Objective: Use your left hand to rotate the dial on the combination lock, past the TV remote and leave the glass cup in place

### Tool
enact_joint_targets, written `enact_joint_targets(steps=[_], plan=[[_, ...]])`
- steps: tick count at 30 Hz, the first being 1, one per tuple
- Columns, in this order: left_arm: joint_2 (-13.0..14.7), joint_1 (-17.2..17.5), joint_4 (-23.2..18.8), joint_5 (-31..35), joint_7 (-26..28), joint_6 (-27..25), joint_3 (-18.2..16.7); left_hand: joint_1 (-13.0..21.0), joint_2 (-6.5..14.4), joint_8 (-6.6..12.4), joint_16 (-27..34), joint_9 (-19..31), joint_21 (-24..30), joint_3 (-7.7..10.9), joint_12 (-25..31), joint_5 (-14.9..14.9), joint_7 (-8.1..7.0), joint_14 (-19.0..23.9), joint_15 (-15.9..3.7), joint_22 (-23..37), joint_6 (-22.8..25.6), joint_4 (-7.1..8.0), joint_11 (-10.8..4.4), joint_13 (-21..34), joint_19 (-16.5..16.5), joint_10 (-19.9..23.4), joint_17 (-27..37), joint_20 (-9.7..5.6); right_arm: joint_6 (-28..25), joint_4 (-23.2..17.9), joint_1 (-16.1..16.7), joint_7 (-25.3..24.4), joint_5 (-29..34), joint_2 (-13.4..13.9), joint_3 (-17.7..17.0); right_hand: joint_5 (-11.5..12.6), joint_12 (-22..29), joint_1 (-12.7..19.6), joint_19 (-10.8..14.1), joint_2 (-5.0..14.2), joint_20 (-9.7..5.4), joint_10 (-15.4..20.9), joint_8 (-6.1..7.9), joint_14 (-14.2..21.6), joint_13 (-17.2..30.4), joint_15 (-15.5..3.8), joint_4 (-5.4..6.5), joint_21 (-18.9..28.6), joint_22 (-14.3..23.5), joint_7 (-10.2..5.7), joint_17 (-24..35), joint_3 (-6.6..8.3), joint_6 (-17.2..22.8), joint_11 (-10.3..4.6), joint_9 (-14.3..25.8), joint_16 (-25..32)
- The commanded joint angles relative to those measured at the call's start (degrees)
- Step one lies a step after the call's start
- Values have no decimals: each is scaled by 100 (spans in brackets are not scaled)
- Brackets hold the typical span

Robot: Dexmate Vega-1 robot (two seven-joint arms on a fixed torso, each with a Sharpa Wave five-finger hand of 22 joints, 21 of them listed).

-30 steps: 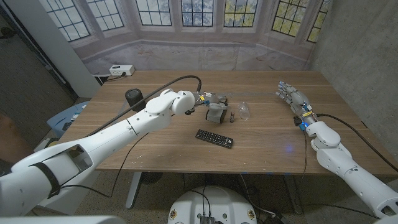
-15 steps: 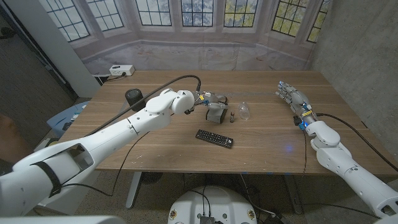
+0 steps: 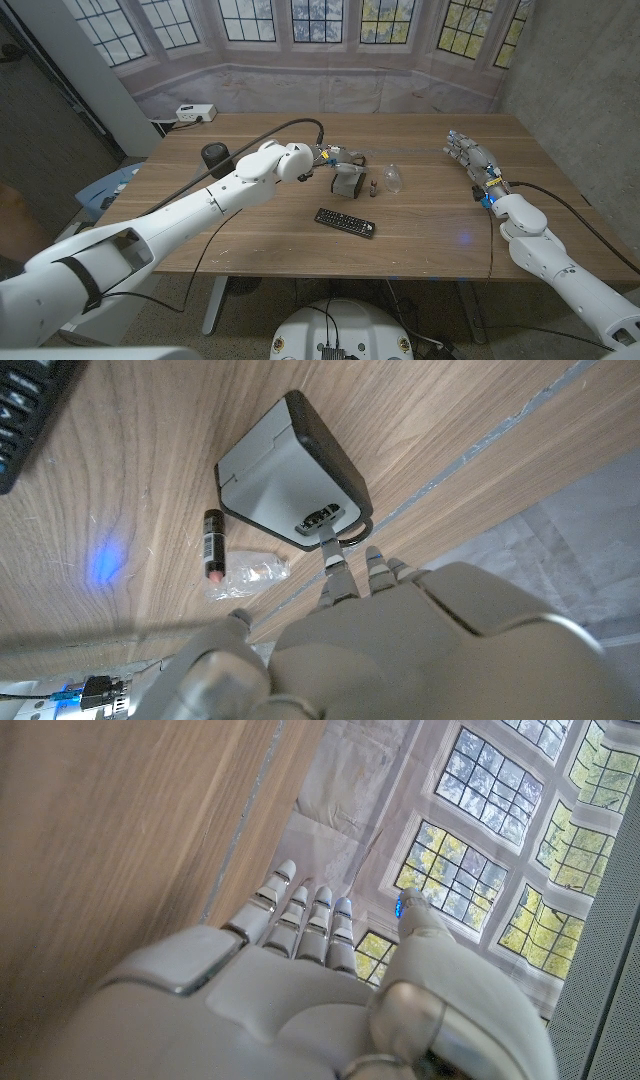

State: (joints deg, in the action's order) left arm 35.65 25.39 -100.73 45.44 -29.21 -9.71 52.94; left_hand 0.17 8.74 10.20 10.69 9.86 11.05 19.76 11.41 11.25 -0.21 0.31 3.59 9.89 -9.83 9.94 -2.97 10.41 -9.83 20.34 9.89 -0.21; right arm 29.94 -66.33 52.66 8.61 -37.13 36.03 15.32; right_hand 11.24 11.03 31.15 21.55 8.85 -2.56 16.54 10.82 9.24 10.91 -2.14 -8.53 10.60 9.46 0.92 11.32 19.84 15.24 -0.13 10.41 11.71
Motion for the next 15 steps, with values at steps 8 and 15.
enact_joint_targets(steps=[8, 15], plan=[[-92, -22, 49, -12, 9, -80, 68, 56, -18, 42, -12, 18, 10, 7, -13, 32, -11, 2, -30, 0, -129, -22, -25, 18, -125, -13, -6, 3, 55, 64, 65, 69, -87, -5, -39, 37, 17, 55, 39, 6, -48, 58, 14, -4, 11, -92, 9, 28, 18, -2, 15, -19, 43, -7, 7, 38], [-111, -31, 75, -29, 2, -92, 95, 57, -20, 42, -11, 18, 8, 11, -9, 32, -13, 5, -23, 0, -127, -23, -23, 18, -123, -1, -6, 5, 48, 4, 128, 36, -93, 22, -61, 37, 14, 59, 39, 7, -48, 50, 14, -1, 11, -93, 9, 28, 18, 1, 15, -20, 43, 17, 7, 39]])
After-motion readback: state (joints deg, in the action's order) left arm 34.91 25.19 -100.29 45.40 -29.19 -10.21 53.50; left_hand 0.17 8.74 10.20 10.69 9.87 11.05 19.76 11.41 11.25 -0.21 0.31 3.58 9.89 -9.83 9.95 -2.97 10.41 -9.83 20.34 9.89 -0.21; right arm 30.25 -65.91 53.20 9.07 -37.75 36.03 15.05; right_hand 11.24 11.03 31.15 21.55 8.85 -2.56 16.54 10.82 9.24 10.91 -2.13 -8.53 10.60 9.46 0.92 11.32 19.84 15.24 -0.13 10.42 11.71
